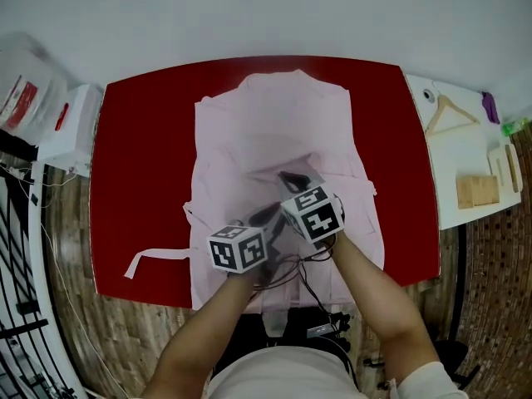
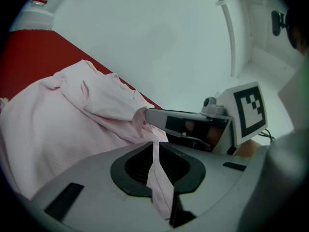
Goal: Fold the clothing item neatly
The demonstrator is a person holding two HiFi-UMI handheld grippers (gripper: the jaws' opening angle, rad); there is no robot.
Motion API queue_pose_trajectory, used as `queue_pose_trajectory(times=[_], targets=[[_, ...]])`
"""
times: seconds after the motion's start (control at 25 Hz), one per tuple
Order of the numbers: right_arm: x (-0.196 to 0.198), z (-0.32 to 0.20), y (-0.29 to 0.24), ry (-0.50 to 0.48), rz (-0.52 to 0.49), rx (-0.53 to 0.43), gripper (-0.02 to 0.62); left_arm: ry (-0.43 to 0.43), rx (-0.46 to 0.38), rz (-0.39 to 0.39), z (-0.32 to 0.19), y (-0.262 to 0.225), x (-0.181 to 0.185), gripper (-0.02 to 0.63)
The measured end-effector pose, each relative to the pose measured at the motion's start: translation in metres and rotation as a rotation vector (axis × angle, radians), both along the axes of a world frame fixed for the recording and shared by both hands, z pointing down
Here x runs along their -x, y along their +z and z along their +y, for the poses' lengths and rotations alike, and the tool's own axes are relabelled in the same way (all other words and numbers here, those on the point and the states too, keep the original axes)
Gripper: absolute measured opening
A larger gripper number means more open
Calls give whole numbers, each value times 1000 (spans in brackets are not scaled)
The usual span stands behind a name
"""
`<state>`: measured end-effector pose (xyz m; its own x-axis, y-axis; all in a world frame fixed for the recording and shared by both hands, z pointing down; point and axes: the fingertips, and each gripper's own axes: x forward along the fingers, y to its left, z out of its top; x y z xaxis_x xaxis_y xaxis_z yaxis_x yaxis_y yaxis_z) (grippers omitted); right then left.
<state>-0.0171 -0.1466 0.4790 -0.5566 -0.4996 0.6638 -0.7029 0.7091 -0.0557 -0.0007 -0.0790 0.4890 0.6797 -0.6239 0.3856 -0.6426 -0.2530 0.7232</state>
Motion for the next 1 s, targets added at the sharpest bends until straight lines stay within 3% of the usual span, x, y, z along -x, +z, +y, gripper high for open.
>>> queue_pose_trajectory(times=[0.2, 0.44, 0.6, 1.0], targets=[[35, 18, 25, -93, 28, 44, 29, -27, 16, -8, 11, 8, 30, 18], [58, 26, 21, -140, -68, 49, 88, -39, 30, -14, 16, 17, 50, 18], [41, 12, 17, -63, -63, 31, 87, -30, 23, -24, 9, 18, 54, 17], [-55, -51, 57, 210, 123, 45, 43, 13, -13, -110, -55, 23, 65, 17]])
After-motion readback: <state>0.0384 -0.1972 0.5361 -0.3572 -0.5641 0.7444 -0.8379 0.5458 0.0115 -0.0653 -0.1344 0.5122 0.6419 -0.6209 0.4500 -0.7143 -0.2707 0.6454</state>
